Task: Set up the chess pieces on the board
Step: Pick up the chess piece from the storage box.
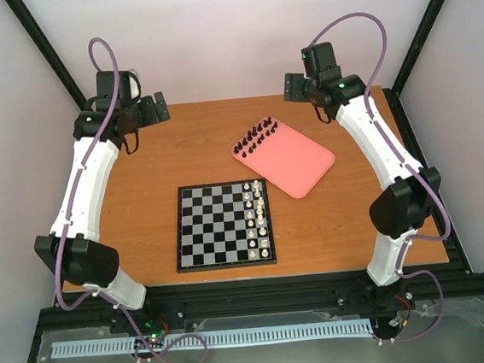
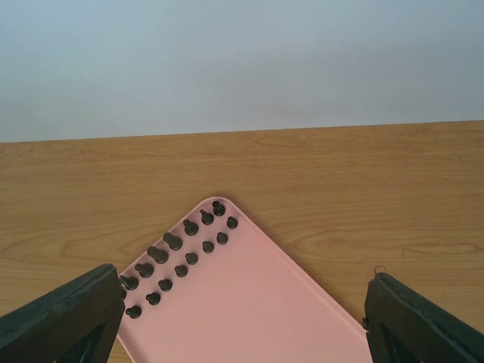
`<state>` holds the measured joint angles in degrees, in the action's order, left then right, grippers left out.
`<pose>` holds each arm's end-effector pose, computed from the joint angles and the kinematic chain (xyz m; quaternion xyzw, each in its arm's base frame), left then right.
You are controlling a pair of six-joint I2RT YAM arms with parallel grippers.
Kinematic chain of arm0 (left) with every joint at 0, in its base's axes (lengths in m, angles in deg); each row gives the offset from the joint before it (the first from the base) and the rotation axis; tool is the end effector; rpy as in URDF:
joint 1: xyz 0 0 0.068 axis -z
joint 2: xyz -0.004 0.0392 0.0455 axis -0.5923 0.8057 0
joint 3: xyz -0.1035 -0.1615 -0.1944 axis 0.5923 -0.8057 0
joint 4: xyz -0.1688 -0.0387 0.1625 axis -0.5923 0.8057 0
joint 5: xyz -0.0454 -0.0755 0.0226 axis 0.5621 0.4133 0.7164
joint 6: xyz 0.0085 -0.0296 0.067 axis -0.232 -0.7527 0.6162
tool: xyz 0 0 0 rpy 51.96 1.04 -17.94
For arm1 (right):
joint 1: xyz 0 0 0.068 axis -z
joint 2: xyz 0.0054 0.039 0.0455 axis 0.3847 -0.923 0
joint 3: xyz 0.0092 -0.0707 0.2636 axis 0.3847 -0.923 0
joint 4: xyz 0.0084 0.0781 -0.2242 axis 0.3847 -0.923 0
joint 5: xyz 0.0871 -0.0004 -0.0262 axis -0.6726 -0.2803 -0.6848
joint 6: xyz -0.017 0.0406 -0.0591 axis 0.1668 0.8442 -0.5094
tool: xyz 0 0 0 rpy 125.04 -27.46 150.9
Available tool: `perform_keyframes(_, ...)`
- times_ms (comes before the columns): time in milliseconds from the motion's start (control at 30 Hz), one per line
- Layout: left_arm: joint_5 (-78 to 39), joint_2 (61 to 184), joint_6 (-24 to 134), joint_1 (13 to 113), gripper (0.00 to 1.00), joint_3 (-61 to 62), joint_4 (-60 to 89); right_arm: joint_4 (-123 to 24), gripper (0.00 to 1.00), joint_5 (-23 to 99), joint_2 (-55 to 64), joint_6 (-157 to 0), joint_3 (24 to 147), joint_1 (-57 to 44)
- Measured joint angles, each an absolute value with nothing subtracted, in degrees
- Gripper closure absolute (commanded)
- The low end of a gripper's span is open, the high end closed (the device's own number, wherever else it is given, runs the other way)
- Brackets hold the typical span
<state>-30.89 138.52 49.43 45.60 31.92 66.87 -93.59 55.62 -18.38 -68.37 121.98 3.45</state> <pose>0.3298 -0.0507 0.4007 -0.0742 0.8944 -0.0792 0.4339 0.3834 0.1222 0.3784 0.0202 0.8913 0.0638 0.4485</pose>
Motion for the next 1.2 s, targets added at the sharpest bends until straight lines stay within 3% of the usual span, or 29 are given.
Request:
perform_keyframes(467, -31.3, 140.6, 49.8, 45.6, 0.0, 34.0, 67.8, -94.9, 0.0, 55.5, -21.9, -69.7, 128.4, 3.4)
perform_keyframes(600, -31.1, 140.7, 50.1, 45.6, 0.0, 34.0, 68.4, -95.3, 0.09, 52.6, -24.9, -69.8, 131.6, 3.4)
perform_keyframes(733, -30.4, 140.7, 50.3, 45.6, 0.0, 34.0, 69.4, -95.6, 0.32, 48.8, -31.1, -69.5, 138.1, 3.4)
perform_keyframes(867, -29.6, 140.6, 50.3, 45.6, 0.0, 33.3, 69.5, -96.6, 0.49, 45.9, -38.7, -68.0, 144.5, 3.5)
perform_keyframes(1200, -26.3, 140.7, 50.2, 45.7, 0.0, 28.6, 70.2, -97.3, 0.5, 41.9, -51.2, -65.5, 149.2, 4.6)
